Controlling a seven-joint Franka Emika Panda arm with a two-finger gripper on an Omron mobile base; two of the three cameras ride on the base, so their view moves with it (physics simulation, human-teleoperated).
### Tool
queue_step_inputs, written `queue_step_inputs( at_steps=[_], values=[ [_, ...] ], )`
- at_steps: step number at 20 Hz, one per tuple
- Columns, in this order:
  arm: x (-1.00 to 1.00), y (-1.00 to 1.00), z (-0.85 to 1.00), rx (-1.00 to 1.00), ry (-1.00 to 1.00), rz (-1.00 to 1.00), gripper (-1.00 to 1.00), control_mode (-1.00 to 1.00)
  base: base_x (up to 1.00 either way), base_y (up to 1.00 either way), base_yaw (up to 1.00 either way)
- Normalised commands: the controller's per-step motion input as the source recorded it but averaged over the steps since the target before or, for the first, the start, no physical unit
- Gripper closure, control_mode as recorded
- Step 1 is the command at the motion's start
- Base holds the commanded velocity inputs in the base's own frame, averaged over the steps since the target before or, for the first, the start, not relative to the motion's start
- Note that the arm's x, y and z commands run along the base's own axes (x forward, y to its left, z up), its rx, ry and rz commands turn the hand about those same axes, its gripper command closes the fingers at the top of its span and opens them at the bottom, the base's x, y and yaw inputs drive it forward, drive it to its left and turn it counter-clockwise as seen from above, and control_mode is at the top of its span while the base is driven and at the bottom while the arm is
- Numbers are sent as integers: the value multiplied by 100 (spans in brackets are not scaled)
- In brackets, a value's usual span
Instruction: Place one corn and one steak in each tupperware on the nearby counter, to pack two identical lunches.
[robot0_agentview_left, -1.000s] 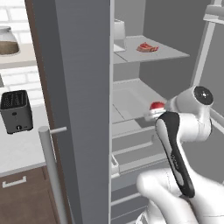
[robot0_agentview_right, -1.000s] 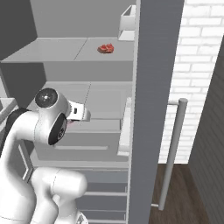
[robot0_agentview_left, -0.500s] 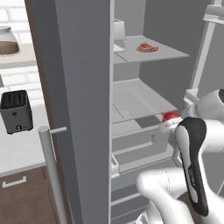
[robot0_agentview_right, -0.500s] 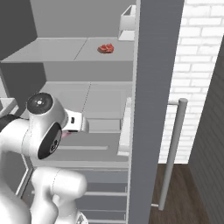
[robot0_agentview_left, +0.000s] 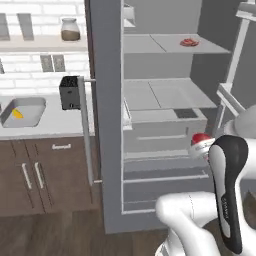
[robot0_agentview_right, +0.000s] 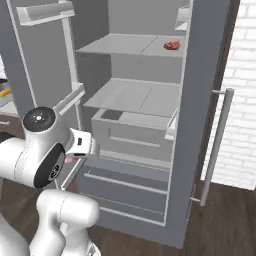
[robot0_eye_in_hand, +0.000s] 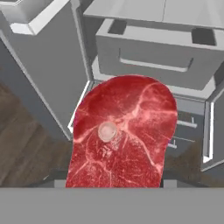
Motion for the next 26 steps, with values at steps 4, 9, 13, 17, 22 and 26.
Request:
queue_step_inputs(
  at_steps=[4,9,13,17,22,26],
  values=[
    [0,0,0,0,0,0,100,100,-70,0,84],
    [0,0,0,0,0,0,100,100,-20,27,87],
    [0,0,0,0,0,0,100,100,57,55,62],
    [0,0,0,0,0,0,100,100,100,63,43],
    [0,0,0,0,0,0,100,100,100,-16,13],
    [0,0,0,0,0,0,100,100,100,23,0]
  ],
)
